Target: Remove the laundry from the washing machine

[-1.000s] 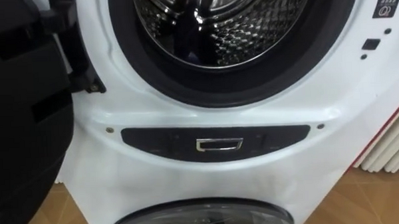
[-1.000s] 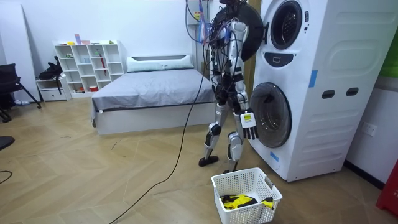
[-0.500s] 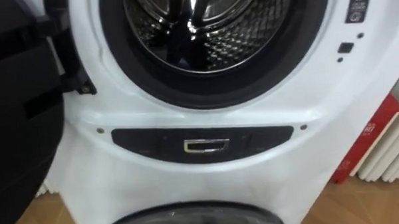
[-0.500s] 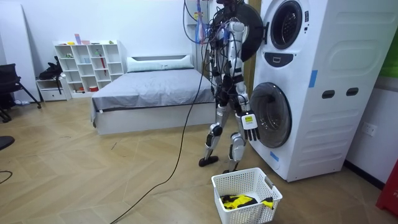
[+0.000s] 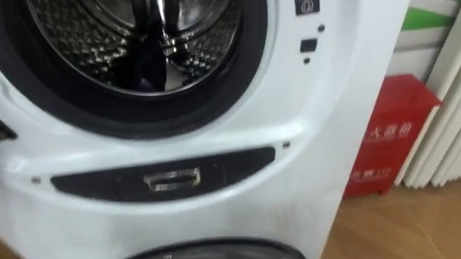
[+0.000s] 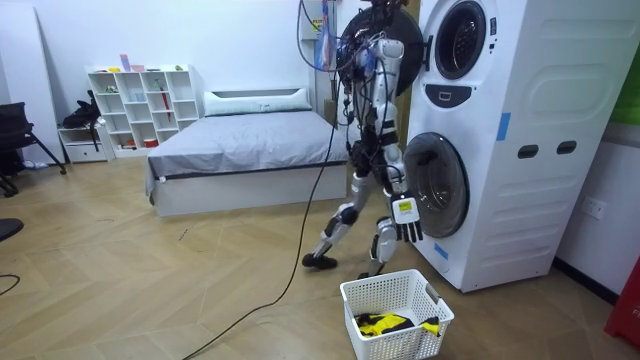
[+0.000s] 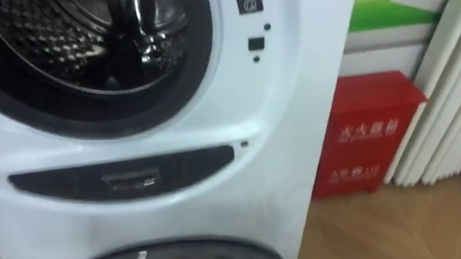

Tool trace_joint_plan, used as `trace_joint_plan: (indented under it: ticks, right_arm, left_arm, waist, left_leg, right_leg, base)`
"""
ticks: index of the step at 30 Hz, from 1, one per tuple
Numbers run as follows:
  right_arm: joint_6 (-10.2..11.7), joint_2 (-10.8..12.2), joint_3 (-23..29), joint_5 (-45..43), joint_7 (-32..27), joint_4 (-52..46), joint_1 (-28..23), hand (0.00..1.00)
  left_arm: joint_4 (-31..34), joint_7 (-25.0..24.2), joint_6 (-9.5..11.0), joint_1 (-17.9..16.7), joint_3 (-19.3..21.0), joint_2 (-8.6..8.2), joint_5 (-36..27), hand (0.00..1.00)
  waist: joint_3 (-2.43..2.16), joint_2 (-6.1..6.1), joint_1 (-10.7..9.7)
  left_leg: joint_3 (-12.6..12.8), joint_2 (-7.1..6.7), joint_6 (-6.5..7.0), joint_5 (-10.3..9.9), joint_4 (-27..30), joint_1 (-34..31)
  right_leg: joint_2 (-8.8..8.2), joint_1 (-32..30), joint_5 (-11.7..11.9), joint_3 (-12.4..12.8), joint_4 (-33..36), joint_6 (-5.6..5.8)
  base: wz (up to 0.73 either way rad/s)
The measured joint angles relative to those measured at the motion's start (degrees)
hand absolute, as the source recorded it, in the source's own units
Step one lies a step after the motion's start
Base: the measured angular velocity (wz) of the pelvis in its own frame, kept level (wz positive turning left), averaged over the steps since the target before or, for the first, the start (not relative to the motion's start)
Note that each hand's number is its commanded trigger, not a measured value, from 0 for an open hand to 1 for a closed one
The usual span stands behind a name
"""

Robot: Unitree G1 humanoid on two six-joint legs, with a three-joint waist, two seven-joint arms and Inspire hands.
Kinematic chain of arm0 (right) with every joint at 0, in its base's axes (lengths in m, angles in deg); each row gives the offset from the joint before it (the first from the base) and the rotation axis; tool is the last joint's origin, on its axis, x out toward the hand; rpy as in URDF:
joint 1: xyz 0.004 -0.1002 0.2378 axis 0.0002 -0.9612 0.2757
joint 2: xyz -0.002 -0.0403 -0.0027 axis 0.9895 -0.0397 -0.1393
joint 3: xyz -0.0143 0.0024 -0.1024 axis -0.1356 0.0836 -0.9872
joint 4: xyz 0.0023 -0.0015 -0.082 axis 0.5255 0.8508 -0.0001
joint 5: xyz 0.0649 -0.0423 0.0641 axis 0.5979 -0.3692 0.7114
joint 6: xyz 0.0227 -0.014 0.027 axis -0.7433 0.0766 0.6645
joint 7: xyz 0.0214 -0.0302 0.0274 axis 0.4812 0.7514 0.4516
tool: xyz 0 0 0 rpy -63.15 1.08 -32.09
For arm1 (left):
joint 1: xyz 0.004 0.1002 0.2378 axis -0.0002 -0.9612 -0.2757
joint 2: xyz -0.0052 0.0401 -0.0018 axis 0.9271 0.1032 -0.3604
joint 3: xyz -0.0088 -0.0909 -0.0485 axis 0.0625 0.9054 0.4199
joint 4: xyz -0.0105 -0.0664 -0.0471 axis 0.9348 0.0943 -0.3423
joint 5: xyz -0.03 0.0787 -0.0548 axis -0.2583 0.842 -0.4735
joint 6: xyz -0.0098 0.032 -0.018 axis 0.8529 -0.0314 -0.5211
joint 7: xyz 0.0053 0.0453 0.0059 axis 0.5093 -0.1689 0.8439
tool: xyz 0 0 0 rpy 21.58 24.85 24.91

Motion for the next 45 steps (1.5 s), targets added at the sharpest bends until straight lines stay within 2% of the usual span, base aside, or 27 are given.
trace_joint_plan:
  ticks: [2,3,4,5,6,7,8,9,10,11,12,13,14,15,16,18,19,21,22,25,29,35,37,38,41,42,45]
  right_arm:
    - [0.7,0.3,-0.2,0.0,-0.1,-0.1,1.1,0.0]
    - [1.0,0.5,-0.2,-0.2,-0.1,-0.2,1.1,0.0]
    - [1.0,0.6,-0.2,-0.3,-0.2,-0.2,0.9,0.0]
    - [1.0,0.8,-0.1,-0.3,-0.2,-0.1,0.9,0.0]
    - [0.9,0.9,-0.1,-0.2,-0.1,-0.2,1.0,0.0]
    - [0.9,0.8,-0.1,0.5,-0.1,-0.3,1.7,0.0]
    - [0.8,0.8,-0.1,1.2,-0.1,-0.3,1.8,0.0]
    - [0.4,0.6,-0.1,2.4,-0.3,-0.3,0.9,0.0]
    - [-0.5,0.6,0.1,2.5,-0.5,-0.3,0.1,0.0]
    - [-0.8,0.6,0.7,2.6,-0.6,-0.3,0.0,0.0]
    - [-1.0,0.3,1.0,2.5,-1.0,-0.3,0.1,0.0]
    - [-0.9,0.1,0.8,2.2,-1.4,-0.2,0.6,0.0]
    - [-0.9,-0.1,0.4,1.7,-1.7,0.1,0.7,0.0]
    - [-0.8,0.0,0.1,1.8,-1.8,0.4,0.6,0.0]
    - [-0.5,0.3,-0.7,1.7,-1.7,0.3,0.8,0.0]
    - [-0.2,0.7,-1.4,1.7,-1.1,0.4,0.7,0.0]
    - [0.1,0.8,-1.3,1.6,-0.5,0.8,0.8,0.0]
    - [0.3,0.8,-1.1,1.6,0.2,1.4,0.7,0.0]
    - [0.3,0.8,-0.7,1.6,0.5,1.9,0.6,0.0]
    - [0.4,0.7,-0.7,1.6,0.8,2.0,0.5,0.0]
    - [1.0,0.8,-0.1,1.6,0.8,2.0,0.5,0.0]
    - [1.6,0.8,2.4,0.7,1.0,1.9,0.8,0.0]
    - [1.5,0.8,3.8,0.1,1.6,1.9,0.8,0.0]
    - [1.5,0.7,4.4,0.1,1.6,1.9,0.8,0.0]
    - [1.5,0.6,6.2,0.0,1.6,1.8,1.1,0.0]
    - [1.4,0.6,7.4,0.0,1.8,1.5,1.1,0.0]
    - [1.4,0.1,10.5,-0.4,1.3,-0.1,0.8,0.0]
  left_arm:
    - [-0.4,0.0,0.4,0.9,-0.9,0.04,0.1,0.0]
    - [-0.7,0.0,0.3,1.3,-2.0,0.03,0.1,0.0]
    - [-0.9,0.0,0.4,1.2,-2.9,-0.03,0.1,0.0]
    - [-1.2,-0.1,0.4,1.2,-2.9,-0.05,0.1,0.0]
    - [-1.8,-0.1,0.4,1.0,-2.9,0.06,0.1,0.0]
    - [-2.6,-0.1,0.4,0.5,-2.9,0.13,-0.3,0.0]
    - [-3.2,-0.1,0.4,0.5,-2.9,0.19,-0.3,0.0]
    - [-4.0,-0.1,0.4,0.5,-3.2,0.0,-0.2,0.0]
    - [-4.0,-0.1,0.4,0.2,-3.9,-0.11,-0.3,0.0]
    - [-4.0,-0.1,0.4,0.0,-3.9,-0.22,-0.3,0.0]
    - [-4.0,-0.1,0.4,-0.5,-4.0,-0.3,-0.8,0.0]
    - [-4.2,0.0,0.4,-1.1,-3.9,-0.24,-1.8,0.0]
    - [-4.2,0.1,0.4,-1.4,-3.9,-0.2,-2.2,0.0]
    - [-4.2,0.3,0.4,-2.2,-3.5,-0.01,-2.5,0.0]
    - [-4.2,0.2,0.4,-2.5,-2.4,0.23,-2.5,0.0]
    - [-4.4,0.2,0.8,-2.8,0.1,-0.19,-2.5,0.0]
    - [-4.6,0.2,1.0,-2.8,2.0,-0.47,-2.6,0.0]
    - [-4.9,0.2,1.4,-3.1,3.1,-0.59,-2.9,0.0]
    - [-5.0,0.2,1.8,-3.3,3.7,-0.56,-4.0,0.0]
    - [-4.9,0.3,3.0,-3.3,5.3,-0.41,-4.8,0.0]
    - [-4.9,1.4,3.2,-3.4,6.5,-0.45,-5.4,0.0]
    - [-4.5,2.5,3.1,-3.4,10.6,-0.01,-13.9,0.0]
    - [-1.6,2.9,3.1,-3.3,13.0,0.24,-16.1,0.0]
    - [-0.8,3.1,3.1,-3.1,14.0,0.26,-16.6,0.0]
    - [3.0,5.2,3.3,-2.1,17.1,1.23,-22.4,0.0]
    - [5.6,5.6,2.9,-1.5,19.4,1.82,-25.6,0.0]
    - [9.3,8.0,3.5,0.8,23.4,5.42,-34.9,0.0]
  waist:
    - [0.09,-0.17,-0.1]
    - [0.28,-0.42,-0.1]
    - [0.13,-0.73,-0.3]
    - [0.07,-1.13,-0.3]
    - [-0.04,-1.72,0.0]
    - [-0.26,-2.09,-0.2]
    - [-0.07,-2.17,-0.3]
    - [-0.08,-2.01,-0.4]
    - [-0.15,-1.86,-0.3]
    - [-0.15,-1.87,-0.1]
    - [-0.15,-1.94,0.5]
    - [-0.17,-2.27,1.7]
    - [-0.27,-2.6,2.3]
    - [-0.59,-3.57,3.1]
    - [-0.71,-4.35,3.3]
    - [-1.01,-4.85,4.3]
    - [-1.14,-5.13,4.6]
    - [-1.08,-5.13,4.5]
    - [-1.21,-4.88,4.5]
    - [-1.07,-4.81,4.5]
    - [-1.04,-4.84,4.6]
    - [-0.94,-4.22,4.6]
    - [-0.8,-4.13,4.5]
    - [-0.75,-4.05,4.6]
    - [-0.68,-3.34,4.8]
    - [-0.64,-3.05,5.0]
    - [-0.6,-1.78,6.0]
  left_leg:
    - [0.4,-0.5,0.74,-0.4,-6.1,0.8]
    - [1.5,-1.19,1.5,-0.3,-9.5,1.5]
    - [3.2,-2.21,3.26,0.2,-11.6,1.4]
    - [4.0,-2.74,4.0,0.6,-12.1,1.1]
    - [4.8,-4.11,5.67,1.6,-12.5,-0.1]
    - [5.9,-4.59,6.79,2.4,-12.4,-1.7]
    - [7.3,-4.82,7.19,2.8,-12.0,-2.7]
    - [10.3,-4.34,7.25,3.2,-10.8,-3.9]
    - [11.8,-4.11,7.28,4.4,-11.3,-4.2]
    - [12.3,-4.27,7.48,5.1,-12.0,-4.1]
    - [12.9,-4.71,7.73,6.2,-12.8,-4.1]
    - [13.7,-5.22,7.91,6.6,-12.7,-4.3]
    - [14.3,-5.34,7.91,6.6,-12.5,-4.4]
    - [15.1,-5.74,7.6,6.8,-12.5,-4.5]
    - [15.5,-6.14,7.12,7.2,-12.4,-4.6]
    - [16.8,-6.08,6.52,7.6,-12.5,-4.7]
    - [17.5,-5.92,6.13,7.8,-12.3,-4.6]
    - [17.4,-5.58,5.6,8.2,-12.3,-4.5]
    - [17.3,-5.15,5.39,8.3,-12.2,-4.4]
    - [16.5,-4.89,4.98,8.6,-12.2,-4.4]
    - [15.1,-5.01,4.93,8.6,-12.4,-4.7]
    - [13.4,-5.15,4.91,8.6,-12.5,-4.9]
    - [11.1,-5.22,4.88,8.6,-12.4,-5.6]
    - [11.0,-5.21,4.87,8.6,-12.5,-5.6]
    - [10.6,-5.15,4.86,8.6,-12.4,-5.0]
    - [10.4,-5.16,4.86,8.6,-12.4,-4.9]
    - [9.8,-5.22,4.78,8.6,-12.6,-4.6]
  right_leg:
    - [-0.44,-1.9,1.8,-0.2,-0.2,0.3]
    - [-0.83,-2.7,3.2,-0.2,-0.4,0.76]
    - [-1.24,-3.2,5.3,-0.1,-1.4,1.31]
    - [-1.56,-3.2,6.7,0.1,-2.4,1.61]
    - [-2.2,-3.2,10.0,1.1,-5.3,2.5]
    - [-2.64,-2.9,13.8,1.7,-8.9,4.14]
    - [-3.29,-3.1,14.2,1.7,-8.8,5.31]
    - [-5.29,-2.9,10.4,1.0,-3.3,6.79]
    - [-6.92,-1.7,5.5,1.2,3.4,7.62]
    - [-7.76,-0.9,3.4,1.6,6.7,7.84]
    - [-9.3,1.2,0.2,2.7,11.3,8.91]
    - [-10.82,4.0,-1.9,4.3,12.8,9.89]
    - [-11.31,5.9,-2.5,5.0,12.5,10.23]
    - [-12.02,9.8,-3.5,5.8,9.1,11.35]
    - [-11.61,12.8,-4.2,6.4,2.6,12.17]
    - [-10.79,15.3,-4.0,5.4,-5.2,12.11]
    - [-10.32,16.4,-3.7,5.3,-8.5,11.14]
    - [-9.62,16.8,-2.8,5.9,-10.2,10.39]
    - [-8.98,16.9,-2.5,6.1,-10.3,10.03]
    - [-8.62,17.1,-2.5,6.1,-11.0,9.64]
    - [-8.22,17.0,-2.6,6.0,-11.2,9.53]
    - [-8.13,17.1,-2.6,5.8,-11.3,9.54]
    - [-8.08,17.0,-2.6,4.7,-11.3,9.54]
    - [-8.07,17.1,-2.6,4.5,-11.2,9.54]
    - [-7.99,17.9,-2.6,4.1,-11.3,9.54]
    - [-7.96,18.1,-2.6,4.1,-11.3,9.54]
    - [-7.95,18.4,-2.6,3.8,-11.3,9.54]
  base:
    - [-0.02]
    - [0.08]
    - [0.04]
    - [-0.06]
    - [-0.16]
    - [-0.12]
    - [0.19]
    - [0.56]
    - [0.65]
    - [0.44]
    - [0.0]
    - [-0.25]
    - [-0.5]
    - [-0.48]
    - [-0.44]
    - [-0.54]
    - [-0.56]
    - [-0.31]
    - [-0.21]
    - [-0.04]
    - [0.04]
    - [0.01]
    - [0.22]
    - [0.16]
    - [0.08]
    - [0.07]
    - [0.02]
